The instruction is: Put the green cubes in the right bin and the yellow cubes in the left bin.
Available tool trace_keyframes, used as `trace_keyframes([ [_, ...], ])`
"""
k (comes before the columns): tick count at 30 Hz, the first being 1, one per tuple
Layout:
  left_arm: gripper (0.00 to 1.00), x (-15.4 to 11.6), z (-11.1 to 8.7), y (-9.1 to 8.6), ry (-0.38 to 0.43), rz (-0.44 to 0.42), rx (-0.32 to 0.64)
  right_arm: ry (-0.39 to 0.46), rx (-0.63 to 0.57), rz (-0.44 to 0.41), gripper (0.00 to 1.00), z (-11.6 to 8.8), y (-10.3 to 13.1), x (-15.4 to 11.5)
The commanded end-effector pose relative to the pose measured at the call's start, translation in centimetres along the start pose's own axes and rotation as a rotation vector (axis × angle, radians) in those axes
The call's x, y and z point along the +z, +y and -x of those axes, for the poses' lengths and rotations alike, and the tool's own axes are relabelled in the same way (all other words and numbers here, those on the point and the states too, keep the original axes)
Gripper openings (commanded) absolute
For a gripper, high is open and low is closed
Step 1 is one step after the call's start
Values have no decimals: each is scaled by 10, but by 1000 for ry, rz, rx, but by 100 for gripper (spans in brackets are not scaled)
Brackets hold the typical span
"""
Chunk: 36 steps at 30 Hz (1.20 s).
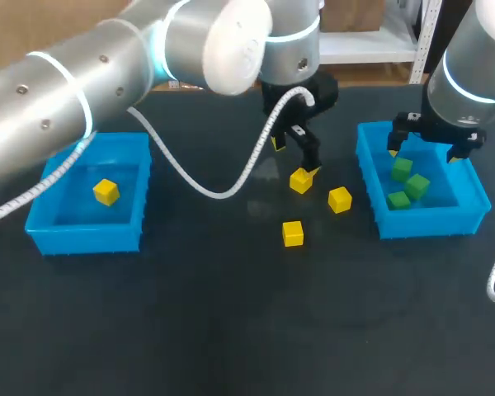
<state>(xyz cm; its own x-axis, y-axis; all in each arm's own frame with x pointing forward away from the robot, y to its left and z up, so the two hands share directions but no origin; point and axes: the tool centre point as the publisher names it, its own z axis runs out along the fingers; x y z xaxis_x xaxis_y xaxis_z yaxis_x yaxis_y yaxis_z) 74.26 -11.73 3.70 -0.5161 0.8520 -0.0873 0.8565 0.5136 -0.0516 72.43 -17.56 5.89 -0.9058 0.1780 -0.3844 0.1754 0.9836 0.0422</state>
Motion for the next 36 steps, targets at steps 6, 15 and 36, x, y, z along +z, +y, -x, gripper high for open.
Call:
trace_keyframes([
  [6,100,19,15,-1,85,11,-139,-4,1,0,100,-1,-1,0],
  [15,100,34,11,-7,97,15,-168,-4,1,0,100,-1,-1,0],
  [36,0,35,-16,2,53,58,-221,-4,1,0,100,-1,-1,0],
])
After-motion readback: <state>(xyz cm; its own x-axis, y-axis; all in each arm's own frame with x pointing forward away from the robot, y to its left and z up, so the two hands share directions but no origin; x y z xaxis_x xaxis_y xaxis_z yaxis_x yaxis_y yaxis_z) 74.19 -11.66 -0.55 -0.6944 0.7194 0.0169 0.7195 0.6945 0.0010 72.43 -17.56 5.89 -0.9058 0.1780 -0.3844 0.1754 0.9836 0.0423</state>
